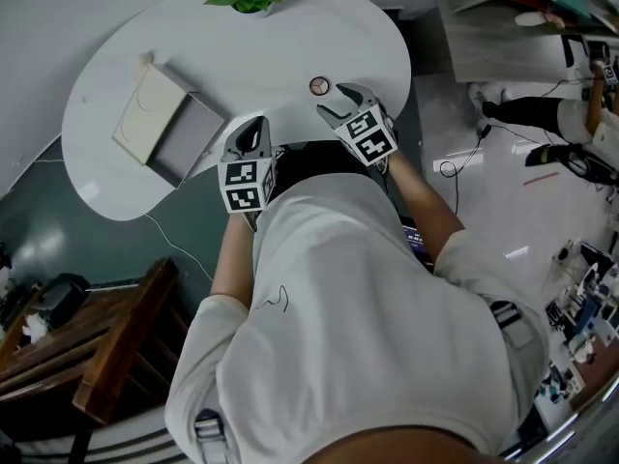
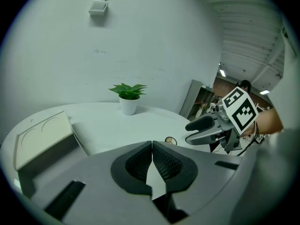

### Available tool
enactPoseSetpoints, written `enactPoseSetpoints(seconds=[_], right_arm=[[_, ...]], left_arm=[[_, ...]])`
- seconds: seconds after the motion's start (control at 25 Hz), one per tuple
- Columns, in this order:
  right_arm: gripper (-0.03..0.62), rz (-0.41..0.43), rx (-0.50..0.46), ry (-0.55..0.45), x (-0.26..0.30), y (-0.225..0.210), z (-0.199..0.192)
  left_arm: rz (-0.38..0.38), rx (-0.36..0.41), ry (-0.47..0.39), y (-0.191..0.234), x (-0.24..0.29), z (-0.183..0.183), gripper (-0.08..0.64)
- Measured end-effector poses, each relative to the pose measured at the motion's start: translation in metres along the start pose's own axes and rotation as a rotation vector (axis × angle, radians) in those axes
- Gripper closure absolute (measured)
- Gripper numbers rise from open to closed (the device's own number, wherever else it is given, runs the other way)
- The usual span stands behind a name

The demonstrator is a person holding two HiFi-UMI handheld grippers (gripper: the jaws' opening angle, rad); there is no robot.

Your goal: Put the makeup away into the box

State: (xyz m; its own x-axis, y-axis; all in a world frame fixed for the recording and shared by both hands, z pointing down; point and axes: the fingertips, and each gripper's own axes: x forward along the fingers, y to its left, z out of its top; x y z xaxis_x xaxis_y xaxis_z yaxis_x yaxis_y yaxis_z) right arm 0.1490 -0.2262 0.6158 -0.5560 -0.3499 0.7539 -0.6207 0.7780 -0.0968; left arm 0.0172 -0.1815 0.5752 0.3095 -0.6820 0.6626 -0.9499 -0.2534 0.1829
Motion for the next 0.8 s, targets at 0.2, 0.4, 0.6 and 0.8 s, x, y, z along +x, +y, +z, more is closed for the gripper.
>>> enactPoseSetpoints(seconds=[0.2,0.4,0.6,0.8], right_arm=[[0.344,0.067,-0.121,0.045,0.021,-0.014,-0.007],[0.344,0.161,-0.228,0.08,0.043,-0.014,-0.011],[0.342,0.188,-0.306,0.13,0.068,-0.015,-0.02],[0.341,0.18,-0.329,0.189,0.088,-0.018,-0.027]], left_arm=[[0.078,-0.08,0.025,-0.008,0.008,-0.006,0.54],[0.182,-0.169,0.025,-0.002,0.003,-0.017,0.54],[0.267,-0.252,0.024,0.01,-0.011,-0.035,0.54],[0.292,-0.284,0.011,0.024,-0.014,-0.043,0.54]])
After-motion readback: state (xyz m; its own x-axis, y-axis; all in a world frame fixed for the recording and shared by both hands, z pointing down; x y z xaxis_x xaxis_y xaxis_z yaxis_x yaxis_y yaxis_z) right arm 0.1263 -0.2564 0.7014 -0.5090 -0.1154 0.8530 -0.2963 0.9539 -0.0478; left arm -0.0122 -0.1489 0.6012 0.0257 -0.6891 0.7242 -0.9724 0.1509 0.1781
